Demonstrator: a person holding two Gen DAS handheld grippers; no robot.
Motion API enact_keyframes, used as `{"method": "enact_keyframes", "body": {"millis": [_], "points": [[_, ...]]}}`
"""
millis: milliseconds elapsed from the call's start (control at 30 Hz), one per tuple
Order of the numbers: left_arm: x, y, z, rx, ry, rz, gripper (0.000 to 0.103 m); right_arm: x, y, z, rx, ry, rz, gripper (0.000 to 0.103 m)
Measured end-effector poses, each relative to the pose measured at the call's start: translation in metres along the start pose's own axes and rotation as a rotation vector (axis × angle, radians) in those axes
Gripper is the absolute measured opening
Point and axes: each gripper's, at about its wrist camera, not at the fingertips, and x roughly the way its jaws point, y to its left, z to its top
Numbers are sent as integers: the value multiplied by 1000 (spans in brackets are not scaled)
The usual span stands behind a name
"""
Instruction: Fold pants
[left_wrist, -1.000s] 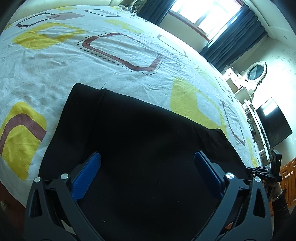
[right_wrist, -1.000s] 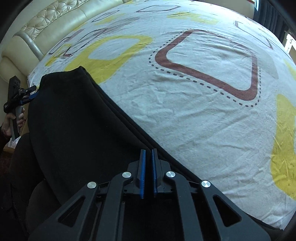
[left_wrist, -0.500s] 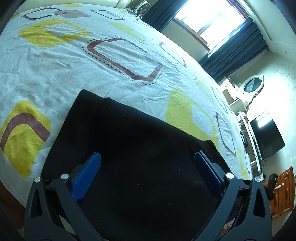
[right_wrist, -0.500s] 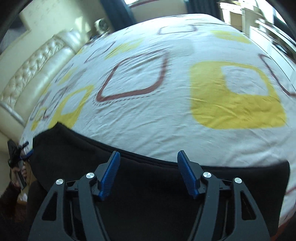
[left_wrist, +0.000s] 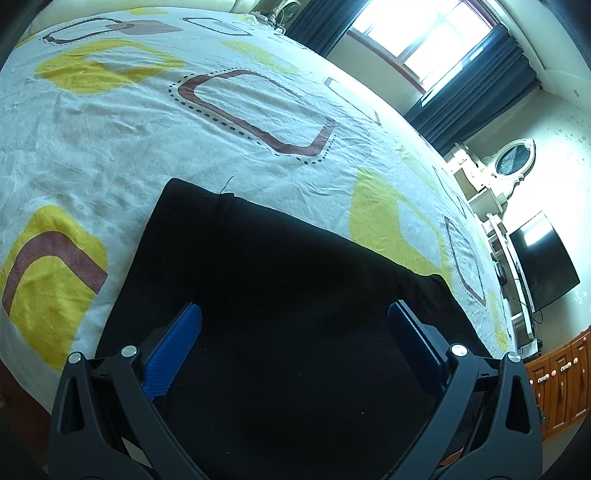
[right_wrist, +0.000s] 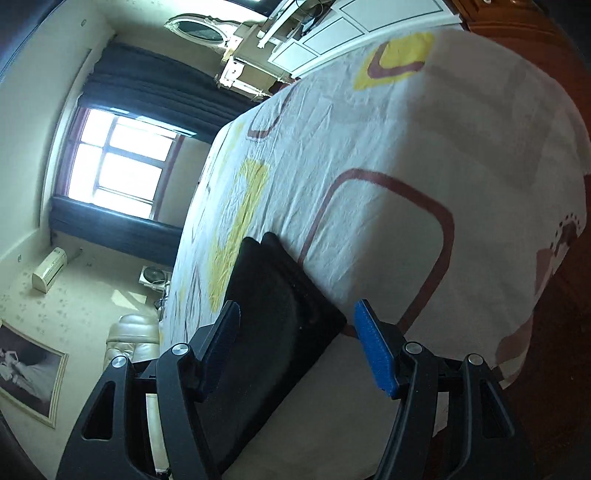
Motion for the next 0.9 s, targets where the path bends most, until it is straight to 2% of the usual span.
{"method": "enact_keyframes", "body": {"millis": [100,267,400,533,567,667,767,900], "points": [[-1,3,2,-29,5,-15,100,8,0,-11,24,-17,-23,64],[0,6,4,-39,15,-27,100,18,0,-23,76,-19,82,63],[2,2,4,-8,30,-12,100,26,11,-22,25,-35,42,55],[1,7,5,-15,37,-41,100,24,12,-26,12,-67,-58,17],[0,8,5,-21,37,-48,100,22,13,-29,10,-72,-52,13],[0,8,6,-25,41,-51,100,22,19,-29,15,-77,-40,11],[0,5,6,-16,50,-35,100,11,30,-30,30,-89,13,11],[0,5,6,-14,54,-30,100,8,77,-35,-39,-73,83,11]]}}
